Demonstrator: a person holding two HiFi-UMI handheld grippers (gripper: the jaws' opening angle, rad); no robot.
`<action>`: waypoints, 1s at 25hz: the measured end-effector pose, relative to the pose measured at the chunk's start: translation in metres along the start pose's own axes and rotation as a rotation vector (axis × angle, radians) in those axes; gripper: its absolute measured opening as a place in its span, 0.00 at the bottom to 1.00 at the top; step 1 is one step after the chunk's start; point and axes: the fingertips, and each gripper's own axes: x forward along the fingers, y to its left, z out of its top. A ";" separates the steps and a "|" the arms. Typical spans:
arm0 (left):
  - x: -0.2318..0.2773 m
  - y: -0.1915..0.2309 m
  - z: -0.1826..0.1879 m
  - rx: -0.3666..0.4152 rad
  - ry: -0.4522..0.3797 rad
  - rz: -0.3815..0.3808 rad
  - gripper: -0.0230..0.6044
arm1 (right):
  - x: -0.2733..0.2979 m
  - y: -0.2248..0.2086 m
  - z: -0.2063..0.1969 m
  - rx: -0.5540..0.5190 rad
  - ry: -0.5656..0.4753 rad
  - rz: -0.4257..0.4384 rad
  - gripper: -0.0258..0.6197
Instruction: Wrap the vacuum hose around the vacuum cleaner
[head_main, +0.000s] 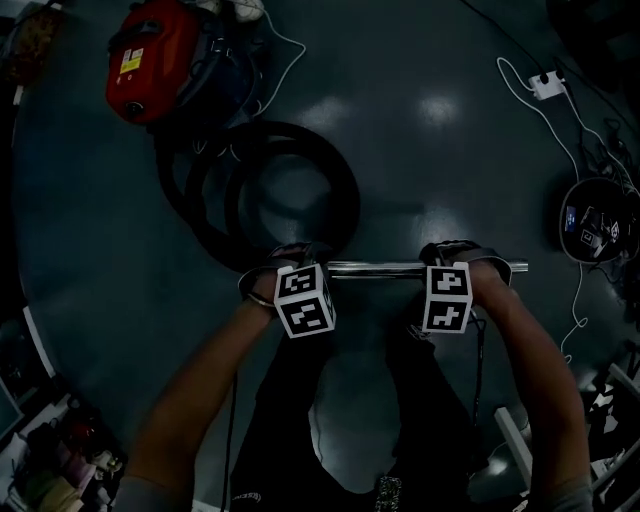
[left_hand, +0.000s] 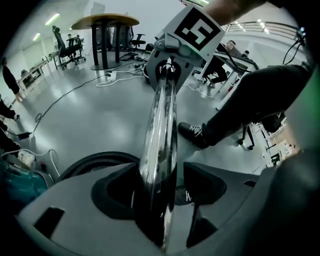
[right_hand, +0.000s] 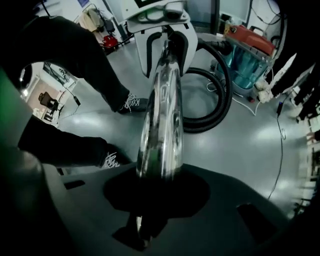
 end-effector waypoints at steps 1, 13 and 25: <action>0.010 0.001 -0.002 -0.018 0.005 -0.004 0.51 | 0.008 -0.007 -0.004 -0.028 0.002 -0.003 0.21; 0.107 0.041 -0.010 -0.219 -0.025 -0.021 0.41 | 0.099 -0.089 -0.032 -0.299 0.009 -0.018 0.21; 0.166 0.106 -0.039 -0.284 0.006 0.193 0.25 | 0.174 -0.152 -0.028 -0.373 -0.050 -0.083 0.21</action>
